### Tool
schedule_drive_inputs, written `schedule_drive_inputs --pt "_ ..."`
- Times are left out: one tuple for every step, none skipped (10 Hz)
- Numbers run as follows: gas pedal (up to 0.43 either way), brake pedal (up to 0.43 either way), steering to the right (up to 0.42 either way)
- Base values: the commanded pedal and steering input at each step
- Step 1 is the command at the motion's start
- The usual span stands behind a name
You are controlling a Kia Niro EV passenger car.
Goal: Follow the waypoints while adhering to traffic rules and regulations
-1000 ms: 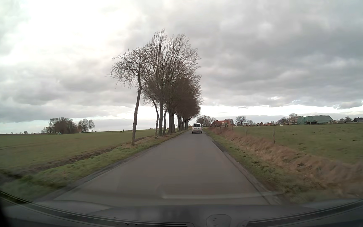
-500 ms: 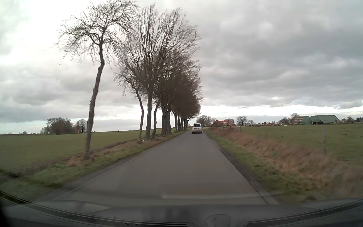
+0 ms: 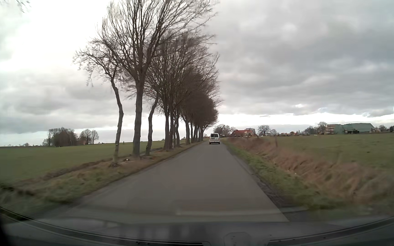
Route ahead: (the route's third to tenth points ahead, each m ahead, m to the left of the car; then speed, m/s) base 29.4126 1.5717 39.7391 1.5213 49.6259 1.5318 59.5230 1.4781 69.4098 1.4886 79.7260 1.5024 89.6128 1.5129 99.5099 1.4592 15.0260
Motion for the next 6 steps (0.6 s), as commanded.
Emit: schedule_drive_inputs --pt "0.26 0.0 0.0" --pt "0.26 0.0 -0.001" --pt "0.28 0.0 -0.001" --pt "0.319 0.0 -0.001" --pt "0.35 0.0 -0.001" --pt "0.35 0.0 -0.001"
